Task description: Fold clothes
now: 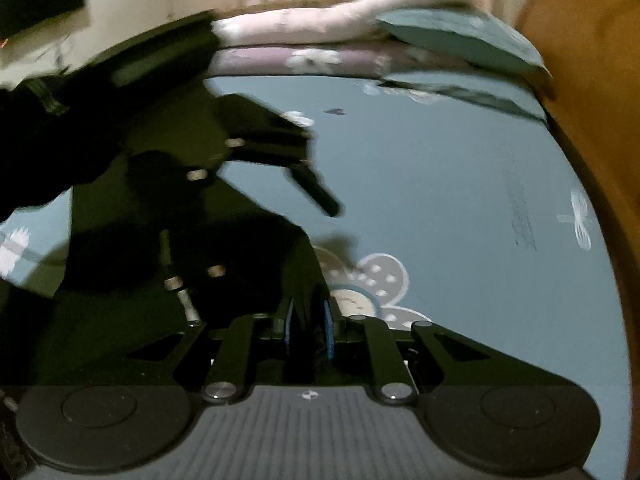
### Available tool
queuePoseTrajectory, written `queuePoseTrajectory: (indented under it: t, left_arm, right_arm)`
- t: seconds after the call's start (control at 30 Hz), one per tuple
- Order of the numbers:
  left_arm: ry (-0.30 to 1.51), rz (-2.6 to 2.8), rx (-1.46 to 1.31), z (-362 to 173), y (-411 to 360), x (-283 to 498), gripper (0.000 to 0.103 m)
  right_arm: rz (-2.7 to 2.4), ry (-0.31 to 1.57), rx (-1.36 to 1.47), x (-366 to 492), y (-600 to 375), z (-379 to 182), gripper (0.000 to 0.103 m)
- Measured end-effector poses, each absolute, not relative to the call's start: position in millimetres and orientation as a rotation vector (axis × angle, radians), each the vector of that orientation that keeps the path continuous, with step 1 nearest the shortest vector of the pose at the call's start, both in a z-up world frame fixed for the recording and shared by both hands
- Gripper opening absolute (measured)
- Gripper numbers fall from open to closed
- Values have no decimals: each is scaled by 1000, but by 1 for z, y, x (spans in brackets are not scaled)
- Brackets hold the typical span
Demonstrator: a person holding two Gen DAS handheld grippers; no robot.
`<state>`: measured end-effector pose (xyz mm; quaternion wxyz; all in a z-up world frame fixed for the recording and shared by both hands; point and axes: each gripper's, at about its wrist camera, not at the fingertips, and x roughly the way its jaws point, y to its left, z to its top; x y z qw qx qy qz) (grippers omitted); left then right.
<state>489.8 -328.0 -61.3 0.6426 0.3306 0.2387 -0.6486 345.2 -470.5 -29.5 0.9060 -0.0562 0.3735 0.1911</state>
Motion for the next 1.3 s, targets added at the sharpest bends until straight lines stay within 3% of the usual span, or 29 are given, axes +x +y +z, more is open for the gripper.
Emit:
queuePoseTrajectory:
  t: [0.23, 0.37, 0.43, 0.53, 0.57, 0.6, 0.63, 0.7, 0.93, 1.3]
  left_arm:
    - [516, -1586, 957, -59, -318, 464, 85]
    - [530, -1579, 1035, -65, -310, 450, 43]
    - [510, -1542, 1053, -67, -306, 444, 31]
    - [490, -1526, 1001, -62, -300, 445, 25]
    - [480, -1520, 989, -61, -301, 447, 24]
    - [473, -1514, 981, -60, -302, 447, 24]
    - [466, -1508, 974, -59, -301, 447, 22]
    - [464, -1504, 971, -57, -300, 449, 22]
    - [440, -1502, 989, -57, -301, 441, 19]
    - [450, -1500, 951, -58, -298, 443, 19]
  right_arm:
    - [436, 754, -364, 320, -424, -18, 17]
    - [442, 747, -462, 313, -404, -19, 17]
    - [445, 744, -498, 308, -397, -19, 18]
    - [434, 743, -536, 303, -394, -20, 22]
    - [424, 741, -550, 303, -392, -20, 25]
    - [414, 733, -559, 304, -391, -19, 35]
    - [405, 724, -562, 305, -392, -19, 52]
    - [389, 704, -562, 309, -394, -17, 72]
    - [460, 742, -537, 354, -402, -20, 73]
    - [646, 1003, -308, 435, -452, -55, 71]
